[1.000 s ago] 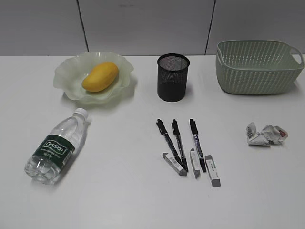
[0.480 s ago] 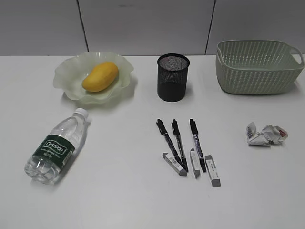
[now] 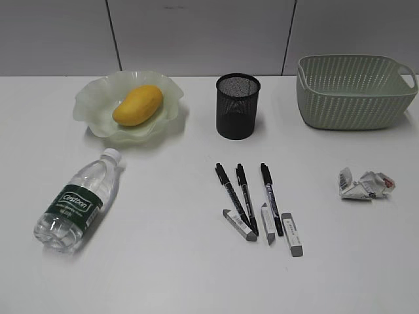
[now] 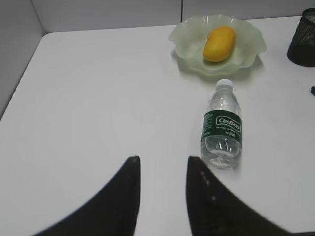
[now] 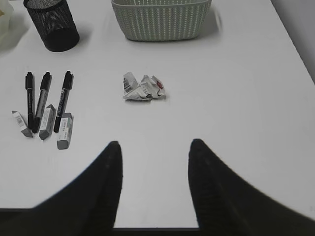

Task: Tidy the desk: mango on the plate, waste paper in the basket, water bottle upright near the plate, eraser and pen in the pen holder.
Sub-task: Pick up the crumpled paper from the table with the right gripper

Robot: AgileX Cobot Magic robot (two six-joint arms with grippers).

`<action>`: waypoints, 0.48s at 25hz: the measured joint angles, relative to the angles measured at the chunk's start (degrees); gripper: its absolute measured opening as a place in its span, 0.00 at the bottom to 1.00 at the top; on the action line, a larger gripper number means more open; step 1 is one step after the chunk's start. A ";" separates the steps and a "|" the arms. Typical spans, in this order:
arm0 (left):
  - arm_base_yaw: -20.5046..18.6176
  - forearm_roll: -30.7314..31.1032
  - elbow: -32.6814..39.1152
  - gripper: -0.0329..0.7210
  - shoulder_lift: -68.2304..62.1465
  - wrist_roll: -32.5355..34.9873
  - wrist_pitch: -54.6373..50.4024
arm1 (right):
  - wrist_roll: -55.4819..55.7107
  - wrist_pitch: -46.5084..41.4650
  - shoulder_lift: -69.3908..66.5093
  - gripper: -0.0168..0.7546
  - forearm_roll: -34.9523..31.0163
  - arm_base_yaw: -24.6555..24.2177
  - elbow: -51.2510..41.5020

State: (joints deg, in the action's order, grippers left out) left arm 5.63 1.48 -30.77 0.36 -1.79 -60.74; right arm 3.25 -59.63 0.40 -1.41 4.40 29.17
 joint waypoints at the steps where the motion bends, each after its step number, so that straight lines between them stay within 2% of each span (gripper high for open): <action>1: 0.00 0.00 0.00 0.36 0.00 0.00 0.00 | 0.00 0.00 0.00 0.49 0.00 0.00 0.00; 8: 0.00 0.00 0.00 0.36 0.00 0.00 0.00 | -1.31 0.35 -0.61 0.49 -0.08 0.00 0.12; 12: 0.00 0.00 0.00 0.36 0.00 0.00 0.00 | -4.65 3.45 -12.16 0.49 -0.86 0.00 1.93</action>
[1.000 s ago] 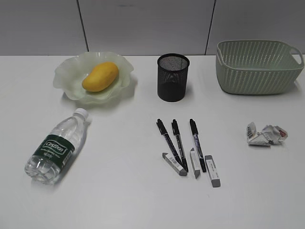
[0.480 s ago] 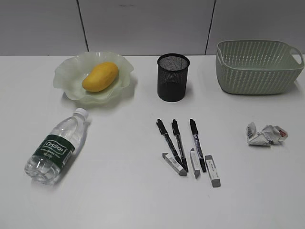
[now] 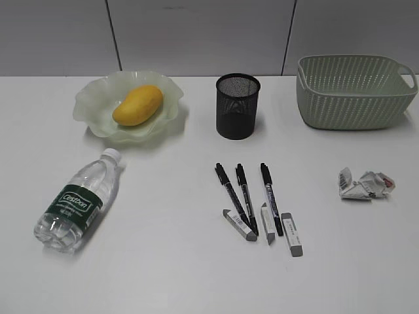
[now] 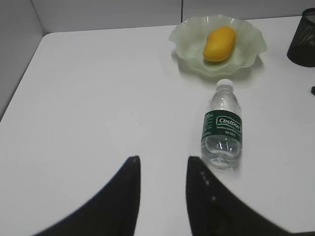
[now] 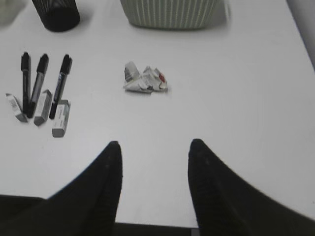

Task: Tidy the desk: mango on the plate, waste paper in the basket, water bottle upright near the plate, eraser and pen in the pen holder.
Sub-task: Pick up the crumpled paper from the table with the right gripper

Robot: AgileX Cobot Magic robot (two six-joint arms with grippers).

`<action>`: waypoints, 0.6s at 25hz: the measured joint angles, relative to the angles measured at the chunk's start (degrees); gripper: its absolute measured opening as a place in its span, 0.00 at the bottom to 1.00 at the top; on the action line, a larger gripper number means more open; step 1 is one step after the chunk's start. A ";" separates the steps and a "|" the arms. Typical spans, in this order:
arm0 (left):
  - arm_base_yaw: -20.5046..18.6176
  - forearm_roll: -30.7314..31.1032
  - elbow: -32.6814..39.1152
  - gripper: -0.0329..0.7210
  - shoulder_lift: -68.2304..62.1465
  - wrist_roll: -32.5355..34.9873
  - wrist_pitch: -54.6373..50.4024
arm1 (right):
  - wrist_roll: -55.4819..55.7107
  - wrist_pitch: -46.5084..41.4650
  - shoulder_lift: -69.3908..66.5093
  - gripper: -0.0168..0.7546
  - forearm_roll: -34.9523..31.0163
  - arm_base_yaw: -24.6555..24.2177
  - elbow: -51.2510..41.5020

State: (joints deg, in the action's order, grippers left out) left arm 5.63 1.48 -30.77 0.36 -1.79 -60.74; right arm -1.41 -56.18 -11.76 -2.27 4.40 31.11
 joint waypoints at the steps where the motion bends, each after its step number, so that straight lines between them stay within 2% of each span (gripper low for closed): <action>1: 0.00 0.00 0.00 0.36 0.00 0.00 0.00 | -0.47 1.56 -5.64 0.49 -0.05 0.00 0.44; 8: 0.00 0.00 0.00 0.36 0.00 0.00 0.00 | -10.62 21.90 -49.74 0.59 -2.81 0.00 5.47; 12: 0.00 0.00 0.00 0.36 0.00 0.00 0.05 | -14.13 26.49 -71.26 0.62 -3.14 0.00 12.71; 15: 0.00 0.00 0.00 0.36 0.00 0.00 0.10 | -16.63 28.20 -80.48 0.62 -3.43 0.00 16.49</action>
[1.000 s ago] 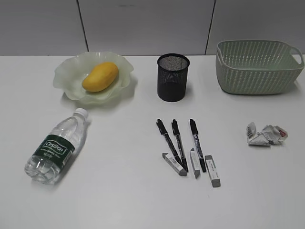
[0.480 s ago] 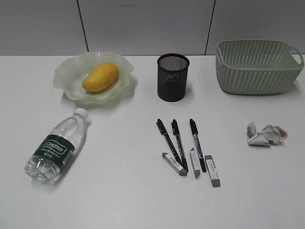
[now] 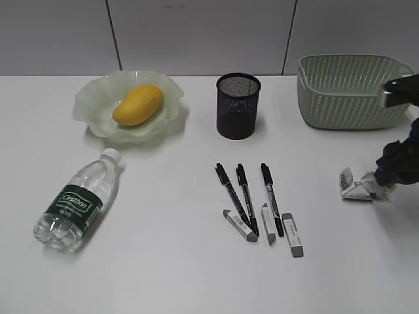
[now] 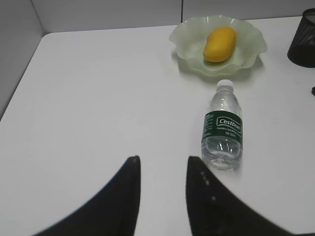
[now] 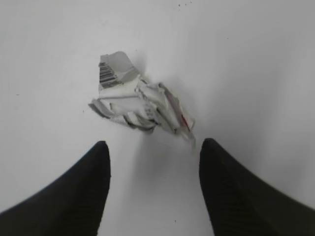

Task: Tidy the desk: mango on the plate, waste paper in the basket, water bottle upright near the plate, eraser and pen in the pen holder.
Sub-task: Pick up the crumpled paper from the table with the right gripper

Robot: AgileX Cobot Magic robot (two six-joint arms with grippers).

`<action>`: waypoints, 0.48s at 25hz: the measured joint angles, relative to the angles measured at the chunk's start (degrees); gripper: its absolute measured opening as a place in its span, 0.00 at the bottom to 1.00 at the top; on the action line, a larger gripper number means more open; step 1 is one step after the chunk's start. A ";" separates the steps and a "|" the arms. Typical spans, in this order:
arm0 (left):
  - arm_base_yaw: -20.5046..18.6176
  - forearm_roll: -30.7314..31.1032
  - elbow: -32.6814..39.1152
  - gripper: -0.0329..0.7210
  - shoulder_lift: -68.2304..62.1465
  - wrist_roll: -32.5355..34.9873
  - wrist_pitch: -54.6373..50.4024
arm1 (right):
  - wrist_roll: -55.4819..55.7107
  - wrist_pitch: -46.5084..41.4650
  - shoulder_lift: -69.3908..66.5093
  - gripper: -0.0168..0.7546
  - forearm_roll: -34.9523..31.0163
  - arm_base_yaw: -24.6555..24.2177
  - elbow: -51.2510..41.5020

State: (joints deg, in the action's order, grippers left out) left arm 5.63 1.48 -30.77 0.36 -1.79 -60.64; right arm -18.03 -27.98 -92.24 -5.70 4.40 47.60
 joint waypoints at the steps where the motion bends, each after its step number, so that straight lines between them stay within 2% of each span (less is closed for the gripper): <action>1: 0.00 0.00 0.00 0.36 0.00 0.00 0.00 | -0.95 0.42 -2.92 0.63 -0.12 0.00 1.14; 8: 0.00 0.00 0.00 0.36 0.00 0.00 0.05 | -2.55 3.49 -12.21 0.61 1.58 0.00 4.06; 10: 0.00 0.00 0.00 0.36 0.00 0.00 0.05 | -2.63 4.33 -13.21 0.54 2.63 0.00 4.06; 11: 0.00 0.00 0.00 0.36 0.00 0.00 0.05 | -2.63 4.69 -13.50 0.46 2.95 0.00 4.06; 12: 0.00 0.00 0.00 0.36 0.00 0.00 0.05 | -2.63 4.84 -13.51 0.34 3.16 0.00 4.06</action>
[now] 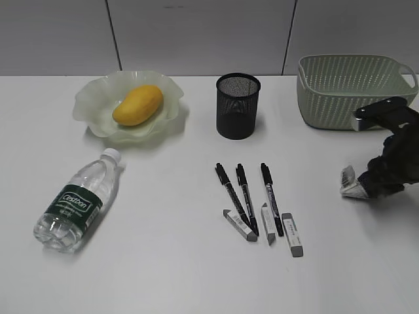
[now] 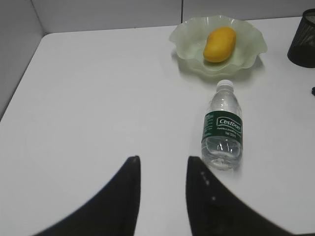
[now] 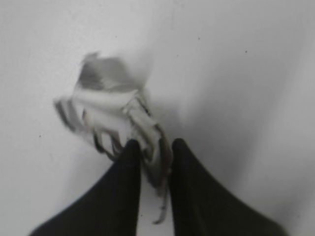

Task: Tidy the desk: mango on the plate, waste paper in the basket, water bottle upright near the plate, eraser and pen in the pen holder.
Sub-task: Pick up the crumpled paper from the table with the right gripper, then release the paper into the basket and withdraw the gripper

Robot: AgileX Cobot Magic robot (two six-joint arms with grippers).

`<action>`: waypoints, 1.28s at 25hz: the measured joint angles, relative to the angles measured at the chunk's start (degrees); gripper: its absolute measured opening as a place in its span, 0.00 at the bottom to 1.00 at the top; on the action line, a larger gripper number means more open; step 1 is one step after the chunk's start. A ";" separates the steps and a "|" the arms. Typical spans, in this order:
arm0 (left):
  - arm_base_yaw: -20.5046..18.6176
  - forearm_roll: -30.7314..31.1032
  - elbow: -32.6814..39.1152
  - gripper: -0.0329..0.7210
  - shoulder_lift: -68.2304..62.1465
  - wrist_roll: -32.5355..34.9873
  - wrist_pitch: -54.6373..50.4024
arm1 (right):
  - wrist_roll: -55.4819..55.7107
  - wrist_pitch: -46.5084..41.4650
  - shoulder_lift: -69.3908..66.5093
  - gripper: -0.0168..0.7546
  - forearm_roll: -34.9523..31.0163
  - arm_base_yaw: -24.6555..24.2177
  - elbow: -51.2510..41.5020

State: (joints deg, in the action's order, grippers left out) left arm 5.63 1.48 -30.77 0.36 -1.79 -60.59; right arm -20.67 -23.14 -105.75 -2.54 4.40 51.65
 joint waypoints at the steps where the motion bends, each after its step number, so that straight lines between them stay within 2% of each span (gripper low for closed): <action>1: 0.00 0.00 0.00 0.36 0.00 0.00 0.00 | 0.00 0.18 0.00 0.22 0.05 0.00 0.00; 2: 0.00 0.00 0.00 0.36 0.00 0.00 0.00 | 0.12 0.38 0.17 0.12 0.05 0.00 0.00; 4: 0.00 0.00 0.00 0.36 0.00 0.00 0.00 | 0.19 0.44 2.30 0.04 -0.22 0.00 0.00; 7: 0.00 0.00 0.00 0.36 0.00 0.00 0.00 | 0.23 1.18 9.90 0.04 -1.84 -0.07 0.00; 11: 0.00 0.00 0.00 0.36 0.00 0.00 0.00 | 0.30 8.09 16.78 0.04 -2.74 -0.08 2.22; 15: 0.00 0.00 0.00 0.36 0.00 0.00 0.00 | 1.91 11.93 8.90 0.04 -3.85 -0.56 12.70; 18: 0.00 0.00 0.00 0.36 0.00 0.00 0.00 | 4.74 10.41 -1.06 0.04 -4.11 -0.75 22.07; 19: 0.00 0.00 0.00 0.36 0.00 0.00 0.00 | 5.10 8.96 -3.45 0.07 -4.11 -0.75 24.96; 21: 0.00 0.00 0.00 0.36 0.00 0.00 0.00 | 5.43 5.98 -7.92 0.23 -4.11 -0.75 29.73; 24: 0.00 0.00 0.00 0.36 0.00 0.00 0.00 | 5.84 1.28 -10.01 0.64 -4.11 -0.75 33.53; 26: 0.00 0.00 0.00 0.36 0.00 0.00 0.00 | 6.78 -0.62 -9.28 0.77 -4.11 -0.75 34.12; 29: 0.00 0.00 0.00 0.36 0.00 0.00 0.00 | 10.21 -2.95 -4.66 0.77 -4.11 -0.75 31.30; 32: 0.00 0.00 0.00 0.36 0.00 0.00 0.00 | 11.61 -3.55 5.67 0.70 -4.11 -0.75 21.60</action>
State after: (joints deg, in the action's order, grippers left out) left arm 5.63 1.48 -30.77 0.36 -1.79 -60.59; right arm -9.06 -26.70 -100.08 -6.65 3.65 73.25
